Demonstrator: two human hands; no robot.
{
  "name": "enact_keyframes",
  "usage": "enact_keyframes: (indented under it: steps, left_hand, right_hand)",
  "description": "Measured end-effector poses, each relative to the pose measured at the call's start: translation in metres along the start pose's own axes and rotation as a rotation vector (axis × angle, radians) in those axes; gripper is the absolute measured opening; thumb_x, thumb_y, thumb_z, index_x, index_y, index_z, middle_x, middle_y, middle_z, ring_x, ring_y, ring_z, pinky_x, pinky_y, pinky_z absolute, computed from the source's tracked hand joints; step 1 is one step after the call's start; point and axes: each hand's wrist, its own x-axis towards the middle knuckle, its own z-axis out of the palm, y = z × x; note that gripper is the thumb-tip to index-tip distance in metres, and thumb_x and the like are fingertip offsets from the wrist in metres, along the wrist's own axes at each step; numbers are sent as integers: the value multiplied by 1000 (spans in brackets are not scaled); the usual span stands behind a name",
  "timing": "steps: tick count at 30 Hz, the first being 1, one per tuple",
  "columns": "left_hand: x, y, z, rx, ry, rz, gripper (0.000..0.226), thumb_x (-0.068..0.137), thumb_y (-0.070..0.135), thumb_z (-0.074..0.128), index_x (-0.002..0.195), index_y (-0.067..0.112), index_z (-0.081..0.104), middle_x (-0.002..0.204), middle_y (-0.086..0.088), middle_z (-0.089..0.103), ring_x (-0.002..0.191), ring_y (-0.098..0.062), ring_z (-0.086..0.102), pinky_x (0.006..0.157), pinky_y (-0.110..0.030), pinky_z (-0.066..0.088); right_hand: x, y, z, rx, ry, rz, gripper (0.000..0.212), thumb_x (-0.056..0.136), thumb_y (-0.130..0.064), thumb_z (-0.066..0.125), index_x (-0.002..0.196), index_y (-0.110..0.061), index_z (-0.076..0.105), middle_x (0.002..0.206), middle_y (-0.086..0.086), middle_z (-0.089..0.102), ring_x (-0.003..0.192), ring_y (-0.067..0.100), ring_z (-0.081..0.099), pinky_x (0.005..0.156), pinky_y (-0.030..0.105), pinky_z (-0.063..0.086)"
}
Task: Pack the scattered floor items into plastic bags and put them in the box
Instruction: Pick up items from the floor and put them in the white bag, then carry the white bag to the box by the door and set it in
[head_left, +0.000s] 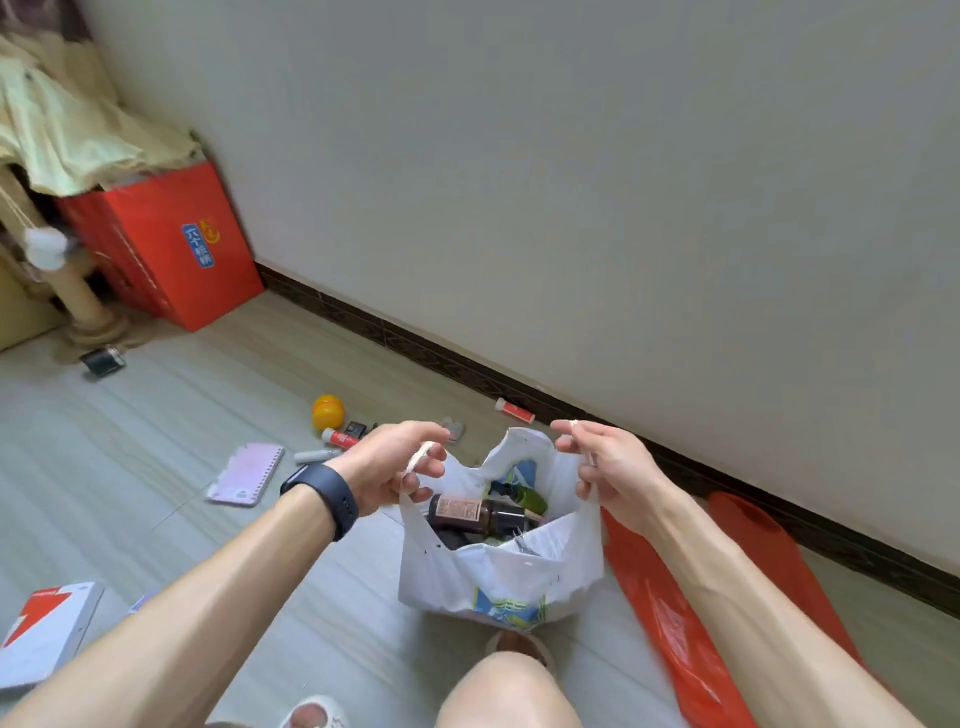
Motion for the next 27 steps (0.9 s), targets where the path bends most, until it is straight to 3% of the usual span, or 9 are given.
enact_keyframes:
  steps: [4,7,9,11,14,18,23,27]
  left_hand:
    - [-24,-12,-53,-111,172,3,28,93,32,57,96,5,64,54,-1,57,31,-11,27,52,-26,45]
    - [-28,-25,-91,-180,193,-32,41,92,37,56,108,0,67,50,3,41,29,-9,20,54,-26,41]
    - [-25,-38,-112,-170,225,-45,39,94,36,55,107,2,69,51,3,41,29,-9,20,54,-27,43]
    - [-19,-52,-133,-143,285,-35,30,95,28,53,101,5,72,56,1,54,31,-10,28,54,-27,49]
    - [4,-76,-164,-189,373,-12,25,93,18,49,93,6,71,74,-5,67,42,-19,57,54,-26,56]
    - [46,-98,-199,-320,280,-52,30,95,20,44,101,8,71,77,-4,69,49,-21,62,54,-28,57]
    - [69,-117,-218,-522,151,-220,29,95,16,45,106,5,69,76,-5,69,55,-18,65,60,-28,57]
    - [33,-120,-201,-523,248,-426,21,96,11,48,98,4,67,71,-6,69,49,-16,60,54,-24,52]
  right_hand:
    - [-11,-5,27,151,-142,17,24,101,-16,54,119,-6,67,105,3,67,52,10,46,48,23,38]
    - [-1,-1,71,105,-248,34,25,99,-16,56,119,-6,67,103,1,68,48,8,40,50,22,32]
    - [11,6,103,69,-309,62,25,99,-17,56,119,-7,67,104,0,69,45,6,36,50,20,29]
    - [26,16,133,60,-388,100,24,100,-16,55,119,-8,67,103,-1,70,45,6,35,48,18,26]
    - [53,29,174,43,-529,153,25,100,-17,54,121,-10,66,98,-5,72,44,5,35,45,15,25]
    - [94,43,222,41,-651,216,26,101,-20,52,123,-17,64,98,-4,73,46,8,40,39,14,28]
    - [107,61,250,41,-655,414,29,103,-20,48,128,-25,61,104,4,75,52,14,57,44,19,44]
    - [73,43,241,-55,-464,573,25,105,-16,45,121,-22,64,98,6,74,61,15,63,53,21,50]
